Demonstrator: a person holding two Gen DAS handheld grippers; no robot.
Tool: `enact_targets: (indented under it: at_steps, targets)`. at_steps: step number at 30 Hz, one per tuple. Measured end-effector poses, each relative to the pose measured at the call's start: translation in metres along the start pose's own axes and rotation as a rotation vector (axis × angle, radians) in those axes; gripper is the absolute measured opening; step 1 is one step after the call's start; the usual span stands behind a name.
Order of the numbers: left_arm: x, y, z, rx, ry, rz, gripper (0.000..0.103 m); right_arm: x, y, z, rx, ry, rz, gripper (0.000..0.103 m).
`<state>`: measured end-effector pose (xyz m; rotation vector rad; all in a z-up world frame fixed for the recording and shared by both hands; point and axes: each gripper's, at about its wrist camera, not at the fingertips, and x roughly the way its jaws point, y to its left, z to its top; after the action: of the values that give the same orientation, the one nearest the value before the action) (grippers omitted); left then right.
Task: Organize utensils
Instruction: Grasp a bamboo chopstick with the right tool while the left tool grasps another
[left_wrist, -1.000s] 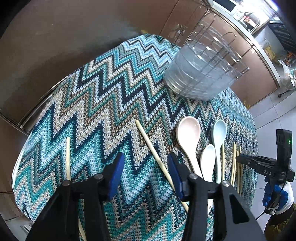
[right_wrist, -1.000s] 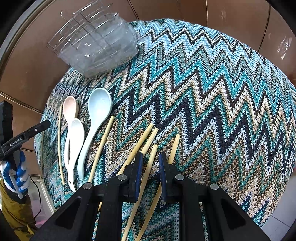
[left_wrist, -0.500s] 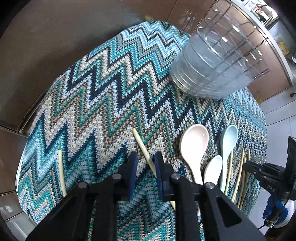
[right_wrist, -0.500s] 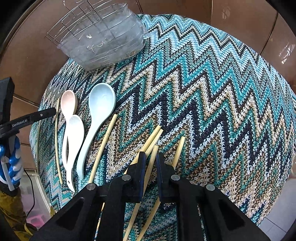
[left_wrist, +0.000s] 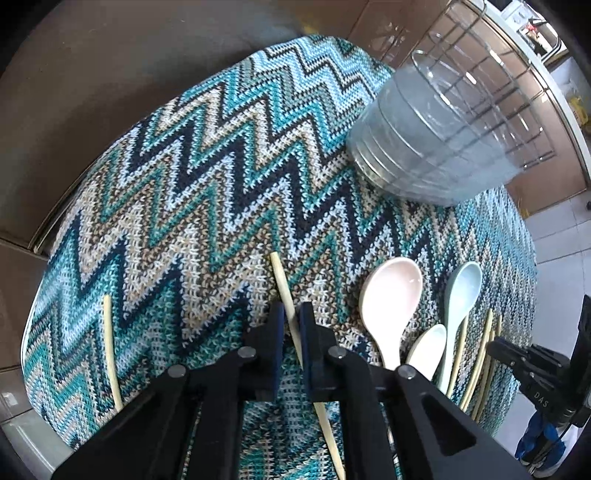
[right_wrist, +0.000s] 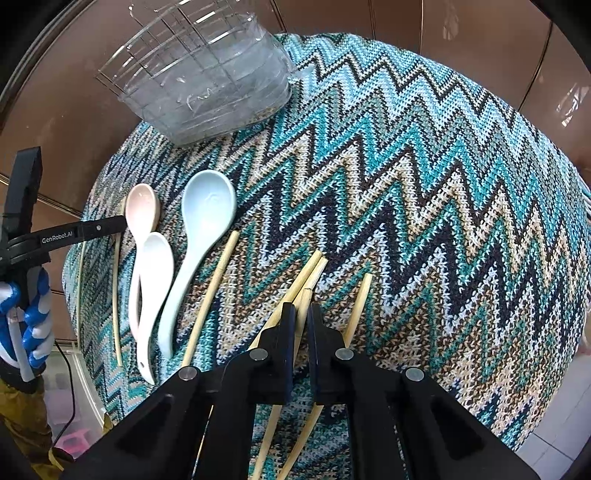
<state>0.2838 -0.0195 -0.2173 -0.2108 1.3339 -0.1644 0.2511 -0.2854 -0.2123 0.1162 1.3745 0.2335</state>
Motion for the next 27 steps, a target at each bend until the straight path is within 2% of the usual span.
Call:
enact_targets:
  at_steps: [8, 14, 27]
  targets:
    - [-0.052, 0.013, -0.026, 0.03, -0.155, -0.04, 0.007, -0.047, 0.008, -0.026, -0.027, -0.102, 0.025, 0.005]
    - [-0.105, 0.016, -0.048, 0.079, -0.279, -0.049, 0.006, -0.099, 0.02, -0.047, -0.068, -0.232, 0.041, 0.005]
    - [-0.187, 0.003, -0.068, 0.12, -0.484, -0.05, 0.005, -0.175, 0.051, -0.077, -0.134, -0.439, 0.056, 0.005]
